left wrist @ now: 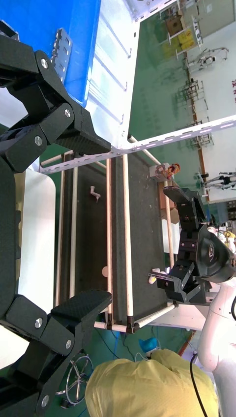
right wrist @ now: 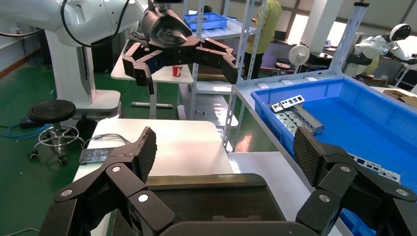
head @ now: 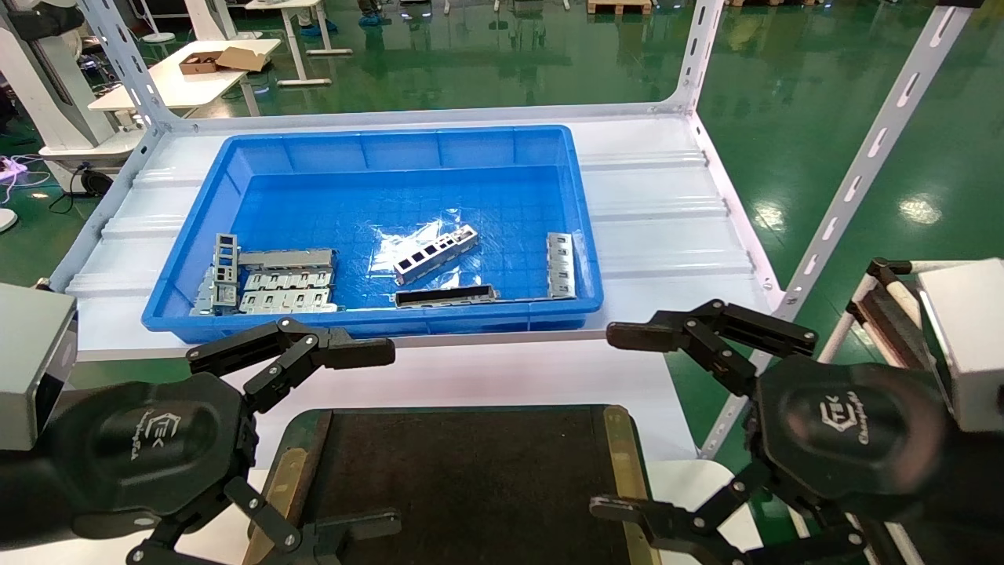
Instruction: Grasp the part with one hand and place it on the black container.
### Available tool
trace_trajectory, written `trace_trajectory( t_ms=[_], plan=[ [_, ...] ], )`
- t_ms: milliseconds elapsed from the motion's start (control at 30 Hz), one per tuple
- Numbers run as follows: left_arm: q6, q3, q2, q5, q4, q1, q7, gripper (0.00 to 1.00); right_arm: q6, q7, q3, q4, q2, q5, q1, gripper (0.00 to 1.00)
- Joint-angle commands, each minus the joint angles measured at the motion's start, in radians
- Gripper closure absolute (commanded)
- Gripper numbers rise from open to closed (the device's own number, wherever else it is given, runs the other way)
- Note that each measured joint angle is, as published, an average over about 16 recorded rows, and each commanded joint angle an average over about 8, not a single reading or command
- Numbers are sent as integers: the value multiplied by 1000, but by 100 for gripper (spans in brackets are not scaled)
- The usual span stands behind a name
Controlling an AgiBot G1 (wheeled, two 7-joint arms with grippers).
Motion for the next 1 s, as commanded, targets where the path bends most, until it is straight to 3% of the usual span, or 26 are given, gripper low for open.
trace_trajectory(
  t_ms=[33,1000],
  plan=[
    [0,0,0,0,0,0,0,0,0,0,0,0,0,0,0,0],
    [0,0,0,0,0,0,0,0,0,0,0,0,0,0,0,0]
  ],
)
